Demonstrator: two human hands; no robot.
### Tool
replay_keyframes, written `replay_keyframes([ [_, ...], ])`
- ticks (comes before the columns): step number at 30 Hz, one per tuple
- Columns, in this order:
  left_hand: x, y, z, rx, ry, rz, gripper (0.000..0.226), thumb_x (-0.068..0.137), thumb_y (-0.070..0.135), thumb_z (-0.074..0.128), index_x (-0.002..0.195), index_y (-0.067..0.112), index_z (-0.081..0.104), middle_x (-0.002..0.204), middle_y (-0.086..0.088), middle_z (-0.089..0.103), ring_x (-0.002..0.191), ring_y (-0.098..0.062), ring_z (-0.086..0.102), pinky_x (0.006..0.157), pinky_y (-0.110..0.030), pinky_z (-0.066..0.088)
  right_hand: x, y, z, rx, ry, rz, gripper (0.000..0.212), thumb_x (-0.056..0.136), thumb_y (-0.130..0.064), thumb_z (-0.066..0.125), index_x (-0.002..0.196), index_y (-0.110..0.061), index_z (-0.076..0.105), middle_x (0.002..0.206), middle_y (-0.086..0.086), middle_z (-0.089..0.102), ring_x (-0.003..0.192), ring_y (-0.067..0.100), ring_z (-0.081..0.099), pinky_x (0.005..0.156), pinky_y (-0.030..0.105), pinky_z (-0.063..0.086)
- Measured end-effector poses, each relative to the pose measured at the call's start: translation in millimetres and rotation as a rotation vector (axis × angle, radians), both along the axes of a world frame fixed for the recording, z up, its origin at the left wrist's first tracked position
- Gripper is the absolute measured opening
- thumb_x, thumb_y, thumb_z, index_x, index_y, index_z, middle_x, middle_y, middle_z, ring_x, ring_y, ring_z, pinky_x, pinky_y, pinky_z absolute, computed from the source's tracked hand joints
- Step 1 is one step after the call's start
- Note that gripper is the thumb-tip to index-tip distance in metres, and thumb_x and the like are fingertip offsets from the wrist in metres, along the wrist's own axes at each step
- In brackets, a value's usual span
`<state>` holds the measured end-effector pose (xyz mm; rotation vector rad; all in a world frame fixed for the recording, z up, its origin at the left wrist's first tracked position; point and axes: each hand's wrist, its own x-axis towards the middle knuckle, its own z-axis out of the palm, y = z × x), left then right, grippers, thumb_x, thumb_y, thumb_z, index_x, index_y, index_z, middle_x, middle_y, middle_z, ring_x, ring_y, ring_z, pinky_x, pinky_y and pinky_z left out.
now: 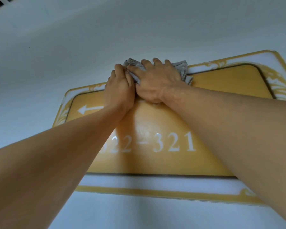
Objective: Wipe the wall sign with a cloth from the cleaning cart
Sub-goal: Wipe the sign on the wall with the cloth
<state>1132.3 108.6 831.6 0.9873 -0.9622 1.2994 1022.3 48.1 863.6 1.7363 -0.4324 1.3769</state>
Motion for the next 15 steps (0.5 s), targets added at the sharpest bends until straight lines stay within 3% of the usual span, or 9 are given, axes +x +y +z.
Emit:
replay_keyframes([
  [6,1.5,-1.0,-5.7,0.016,0.012,-0.025,0.023,0.097,0.025,0.030,0.111,0.014,0.045,0.110,-0.007,0.058,0.100,-0.026,0.052,0.083,-0.039,0.039,-3.4,-0.5,-4.2,0.005,0.024,0.011,0.058,0.100,-0.055,0.014,0.157,-0.043,0.011,0.167,0.005,0.017,0.150,0.035,0.018,0.120,0.056,0.012],
  [9,4.7,-1.1,-13.8,0.018,-0.015,0.035,0.032,0.097,0.022,0.030,0.121,0.010,0.048,0.124,-0.010,0.057,0.114,-0.027,0.048,0.095,-0.037,0.038,-5.1,-1.1,-9.4,0.017,0.047,0.012,0.060,0.100,-0.059,0.011,0.158,-0.044,0.006,0.169,0.003,0.009,0.153,0.034,0.010,0.122,0.056,0.007],
  [12,4.9,1.8,-22.5,0.012,-0.024,0.096,0.040,0.096,0.022,0.031,0.128,0.007,0.049,0.136,-0.013,0.054,0.127,-0.029,0.044,0.107,-0.044,0.037,-5.5,-0.3,-20.5,0.011,0.059,0.017,0.059,0.100,-0.060,0.009,0.157,-0.045,0.004,0.169,0.002,0.006,0.153,0.034,0.007,0.122,0.055,0.005],
  [15,4.1,0.7,-37.4,-0.007,-0.032,0.126,0.038,0.095,0.024,0.032,0.123,0.007,0.052,0.127,-0.011,0.059,0.120,-0.026,0.048,0.100,-0.039,0.040,-7.2,-1.5,-36.1,-0.001,0.070,0.016,0.058,0.100,-0.059,0.011,0.157,-0.046,0.003,0.169,0.002,0.005,0.153,0.034,0.006,0.122,0.056,0.004],
])
